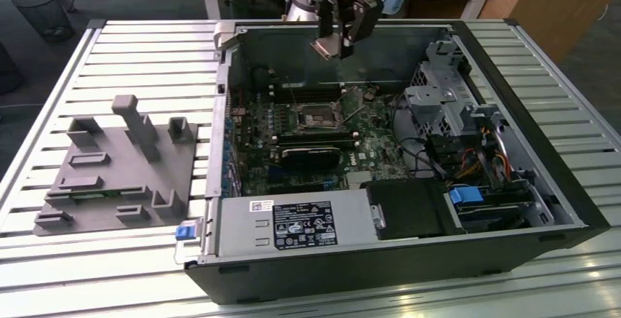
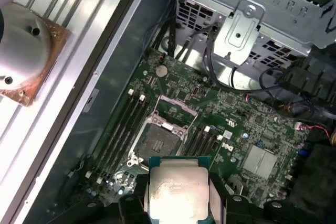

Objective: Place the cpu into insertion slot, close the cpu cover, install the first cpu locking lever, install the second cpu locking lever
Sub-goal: 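Place the cpu into insertion slot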

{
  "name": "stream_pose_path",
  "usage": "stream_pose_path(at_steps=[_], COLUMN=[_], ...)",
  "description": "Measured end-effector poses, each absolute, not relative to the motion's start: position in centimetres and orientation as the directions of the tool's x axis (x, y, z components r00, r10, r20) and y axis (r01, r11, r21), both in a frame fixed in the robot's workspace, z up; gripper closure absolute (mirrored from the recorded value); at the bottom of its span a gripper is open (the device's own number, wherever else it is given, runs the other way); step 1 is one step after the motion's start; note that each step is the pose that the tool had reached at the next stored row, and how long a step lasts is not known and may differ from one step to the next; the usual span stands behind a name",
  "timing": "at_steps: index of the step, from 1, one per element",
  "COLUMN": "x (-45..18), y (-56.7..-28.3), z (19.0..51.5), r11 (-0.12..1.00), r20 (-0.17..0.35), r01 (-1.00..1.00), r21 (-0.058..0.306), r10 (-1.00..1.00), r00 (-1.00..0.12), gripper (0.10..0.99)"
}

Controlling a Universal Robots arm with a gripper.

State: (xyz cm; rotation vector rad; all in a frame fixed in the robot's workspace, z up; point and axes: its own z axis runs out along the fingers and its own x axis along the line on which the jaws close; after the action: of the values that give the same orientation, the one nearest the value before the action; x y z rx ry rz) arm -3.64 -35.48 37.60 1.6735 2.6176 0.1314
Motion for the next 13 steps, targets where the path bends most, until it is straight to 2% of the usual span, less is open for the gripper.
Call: stream_pose_path(at_steps=[13], x=[-3.64], y=[-35.48], z=[37.53], r11=[0.305], r20=[0.019], r01=[0.948], r21=[0.088], r10=[0.951], r00=[-0.308], gripper=[0.545])
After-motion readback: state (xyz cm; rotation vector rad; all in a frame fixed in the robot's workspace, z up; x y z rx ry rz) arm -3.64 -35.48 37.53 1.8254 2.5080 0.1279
